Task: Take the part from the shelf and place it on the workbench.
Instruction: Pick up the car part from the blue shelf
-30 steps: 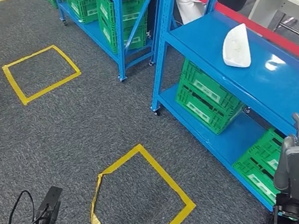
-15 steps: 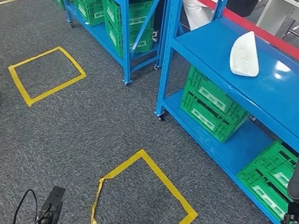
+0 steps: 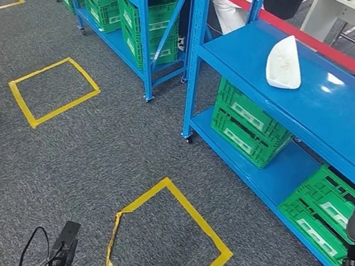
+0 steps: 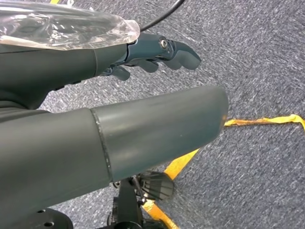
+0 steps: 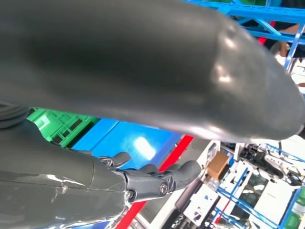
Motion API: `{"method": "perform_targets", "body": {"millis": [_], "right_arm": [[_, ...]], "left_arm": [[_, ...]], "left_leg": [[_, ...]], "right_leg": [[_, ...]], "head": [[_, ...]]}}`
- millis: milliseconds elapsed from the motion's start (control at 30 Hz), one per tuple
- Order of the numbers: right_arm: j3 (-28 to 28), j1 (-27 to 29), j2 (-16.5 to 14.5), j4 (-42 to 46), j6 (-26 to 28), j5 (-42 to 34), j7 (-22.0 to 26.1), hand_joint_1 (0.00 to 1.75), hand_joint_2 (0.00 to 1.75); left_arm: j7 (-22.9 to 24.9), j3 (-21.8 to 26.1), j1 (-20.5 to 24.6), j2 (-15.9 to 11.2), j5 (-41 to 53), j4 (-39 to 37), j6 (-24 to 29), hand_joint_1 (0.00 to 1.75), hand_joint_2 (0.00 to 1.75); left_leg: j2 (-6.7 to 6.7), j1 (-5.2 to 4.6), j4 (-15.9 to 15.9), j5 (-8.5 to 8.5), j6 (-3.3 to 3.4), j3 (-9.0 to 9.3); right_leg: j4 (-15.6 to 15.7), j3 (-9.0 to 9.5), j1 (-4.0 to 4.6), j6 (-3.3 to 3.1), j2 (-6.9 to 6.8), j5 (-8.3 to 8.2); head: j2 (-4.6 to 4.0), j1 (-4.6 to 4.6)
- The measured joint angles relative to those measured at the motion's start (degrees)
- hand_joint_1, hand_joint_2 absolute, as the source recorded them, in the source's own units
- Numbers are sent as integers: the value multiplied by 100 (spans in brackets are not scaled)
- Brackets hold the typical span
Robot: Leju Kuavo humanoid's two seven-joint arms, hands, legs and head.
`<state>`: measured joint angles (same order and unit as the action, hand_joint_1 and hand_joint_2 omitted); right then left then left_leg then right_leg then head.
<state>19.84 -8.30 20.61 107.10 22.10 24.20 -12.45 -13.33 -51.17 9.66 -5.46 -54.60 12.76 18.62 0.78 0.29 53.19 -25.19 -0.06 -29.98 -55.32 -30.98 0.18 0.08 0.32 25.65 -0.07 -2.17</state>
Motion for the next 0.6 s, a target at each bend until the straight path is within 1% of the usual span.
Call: {"method": "perform_targets", "body": {"millis": [133,267,433,500,533,567,600], "right_arm": [[-42,24,0,54,-6,5,-5,0,0],[-79,40,0,83,-7,9,-7,0,0],[-86,60,0,125,-9,10,-7,0,0],[-95,64,0,148,-9,11,-7,0,0],[-101,64,0,161,-11,13,-7,0,0],[-111,66,0,176,-15,16,-6,0,0],[-121,73,0,183,-20,18,-7,0,0]], "left_arm": [[0,0,4,18,7,0,0,0,0],[-2,0,9,24,14,0,0,0,0],[-2,0,15,22,24,0,0,0,0],[-3,0,23,26,25,1,-7,0,0],[-4,0,26,30,28,1,-11,0,0],[-5,0,32,34,32,2,-18,0,0],[-6,0,36,39,37,2,-25,0,0]], "left_leg": [[0,-1,1,2,-15,-1],[0,-7,8,1,-13,-4],[-8,-53,47,-21,104,-27],[-14,-29,-49,14,127,16],[-19,-6,-126,36,134,63],[-25,20,-199,59,140,115],[-30,40,-248,73,145,158]], "right_leg": [[0,2,-3,-6,-2,-5],[3,4,-20,-3,-2,-11],[50,14,-54,76,-4,-36],[79,30,-47,107,-5,-37],[35,16,-42,123,-7,3],[-127,-48,-39,140,-7,98],[-433,-186,-45,160,-7,249]], "head": [[0,2],[0,2],[-1,-3],[-1,-4],[0,1],[0,12],[0,26]]}}
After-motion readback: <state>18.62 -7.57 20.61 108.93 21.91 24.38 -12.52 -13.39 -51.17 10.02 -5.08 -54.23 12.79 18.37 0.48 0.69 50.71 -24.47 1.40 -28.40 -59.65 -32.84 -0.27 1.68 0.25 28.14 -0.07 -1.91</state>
